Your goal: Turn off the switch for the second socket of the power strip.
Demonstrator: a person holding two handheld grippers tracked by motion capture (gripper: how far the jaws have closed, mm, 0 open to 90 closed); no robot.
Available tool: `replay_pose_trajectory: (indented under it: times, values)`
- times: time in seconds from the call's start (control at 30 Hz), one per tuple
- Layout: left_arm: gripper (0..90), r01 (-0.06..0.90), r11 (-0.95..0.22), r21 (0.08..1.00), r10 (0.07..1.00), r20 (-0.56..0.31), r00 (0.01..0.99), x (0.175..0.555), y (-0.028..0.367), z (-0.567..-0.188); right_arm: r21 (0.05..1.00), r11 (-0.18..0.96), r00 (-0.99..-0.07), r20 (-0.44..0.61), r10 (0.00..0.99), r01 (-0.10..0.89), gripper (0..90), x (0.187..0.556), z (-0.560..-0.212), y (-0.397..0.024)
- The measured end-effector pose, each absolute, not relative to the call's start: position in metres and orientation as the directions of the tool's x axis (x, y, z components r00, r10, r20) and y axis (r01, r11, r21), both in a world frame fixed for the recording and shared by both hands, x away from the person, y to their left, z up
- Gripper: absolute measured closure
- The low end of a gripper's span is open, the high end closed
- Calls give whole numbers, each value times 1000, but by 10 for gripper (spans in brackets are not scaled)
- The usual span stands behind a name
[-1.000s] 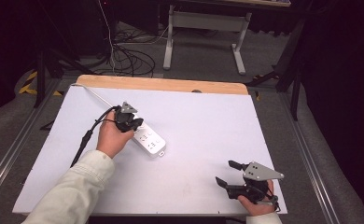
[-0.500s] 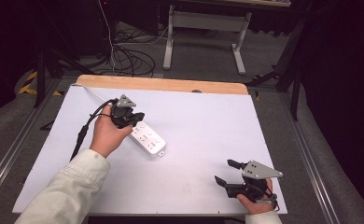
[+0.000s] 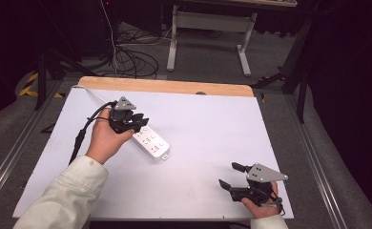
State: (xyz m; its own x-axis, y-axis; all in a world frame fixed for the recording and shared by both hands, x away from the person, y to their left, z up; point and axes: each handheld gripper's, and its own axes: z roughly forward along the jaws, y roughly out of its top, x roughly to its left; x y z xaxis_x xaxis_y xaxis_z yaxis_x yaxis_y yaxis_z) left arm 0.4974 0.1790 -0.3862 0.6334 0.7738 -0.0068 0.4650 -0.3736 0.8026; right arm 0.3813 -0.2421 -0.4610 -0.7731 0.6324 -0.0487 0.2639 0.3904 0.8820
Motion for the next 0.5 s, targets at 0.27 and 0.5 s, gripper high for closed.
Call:
replay_pose_trajectory:
  times: [0.27,0.5]
  values:
    - [312,413,-361,836,748,-5,664,476,185,-372,882,391,-773,-50,632,263,252,381,-461,-242]
    - [190,370,-329,869,729,-15,684,452,198,-368,883,389,-772,-49,633,263,252,381,-461,-242]
